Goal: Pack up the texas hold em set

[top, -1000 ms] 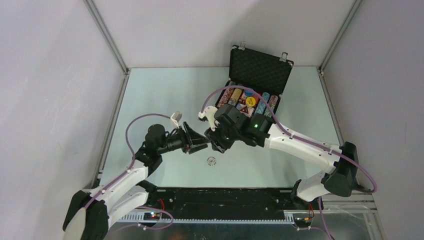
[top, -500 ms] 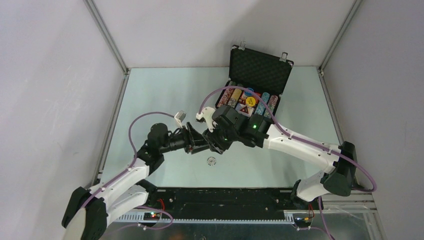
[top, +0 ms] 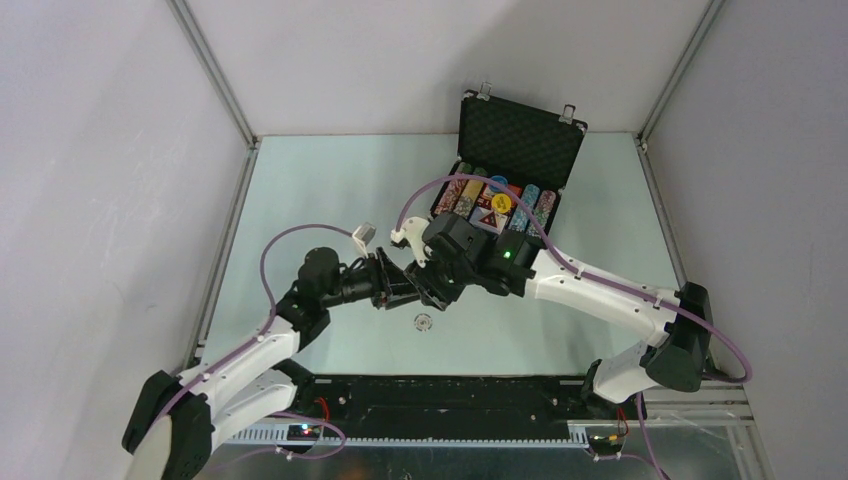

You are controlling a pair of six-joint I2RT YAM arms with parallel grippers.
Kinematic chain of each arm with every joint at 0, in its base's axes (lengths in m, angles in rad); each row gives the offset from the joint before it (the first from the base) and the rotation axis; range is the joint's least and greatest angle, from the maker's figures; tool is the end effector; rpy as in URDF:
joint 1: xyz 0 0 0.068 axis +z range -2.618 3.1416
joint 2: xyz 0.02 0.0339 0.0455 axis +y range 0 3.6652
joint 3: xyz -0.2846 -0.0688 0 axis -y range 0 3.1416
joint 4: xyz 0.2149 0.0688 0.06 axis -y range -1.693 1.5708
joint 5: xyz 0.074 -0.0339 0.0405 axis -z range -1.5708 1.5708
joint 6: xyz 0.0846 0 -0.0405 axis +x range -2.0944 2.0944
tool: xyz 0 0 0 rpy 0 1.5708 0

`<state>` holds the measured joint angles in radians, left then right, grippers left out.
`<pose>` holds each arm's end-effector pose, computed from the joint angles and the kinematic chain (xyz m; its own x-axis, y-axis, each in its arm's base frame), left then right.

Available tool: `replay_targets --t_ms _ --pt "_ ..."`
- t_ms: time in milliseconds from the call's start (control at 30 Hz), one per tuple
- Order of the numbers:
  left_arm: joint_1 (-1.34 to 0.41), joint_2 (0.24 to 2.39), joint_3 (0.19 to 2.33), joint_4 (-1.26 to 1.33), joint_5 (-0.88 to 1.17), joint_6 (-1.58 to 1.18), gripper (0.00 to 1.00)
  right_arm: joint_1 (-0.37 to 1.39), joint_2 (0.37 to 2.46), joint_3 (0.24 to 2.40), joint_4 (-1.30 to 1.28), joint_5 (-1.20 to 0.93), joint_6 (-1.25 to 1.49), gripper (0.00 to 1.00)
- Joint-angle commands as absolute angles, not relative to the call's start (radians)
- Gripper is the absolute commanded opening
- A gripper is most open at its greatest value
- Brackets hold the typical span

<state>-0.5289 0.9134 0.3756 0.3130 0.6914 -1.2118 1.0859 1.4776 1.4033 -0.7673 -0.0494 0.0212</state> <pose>0.1429 -0.1460 0.2492 -0.9340 -0.2895 -0.2094 0.1449 0.2288 -0.9626 0.1445 0.2832 0.3226 -0.3666 -0.6503 -0.6653 -0.8914 0.4503 0.0509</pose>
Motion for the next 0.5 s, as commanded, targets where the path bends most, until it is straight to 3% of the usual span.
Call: replay_targets --t_ms 0,467 --pt "-0.546 0.922 0.422 0.338 0.693 -1.19 0.49 1.092 1.475 1.45 -0.754 -0.028 0.003 0.43" --pt "-0.564 0.93 0.427 0.344 0.684 -1.193 0.38 1.094 1.479 1.447 -0.744 -0.029 0.002 0.42"
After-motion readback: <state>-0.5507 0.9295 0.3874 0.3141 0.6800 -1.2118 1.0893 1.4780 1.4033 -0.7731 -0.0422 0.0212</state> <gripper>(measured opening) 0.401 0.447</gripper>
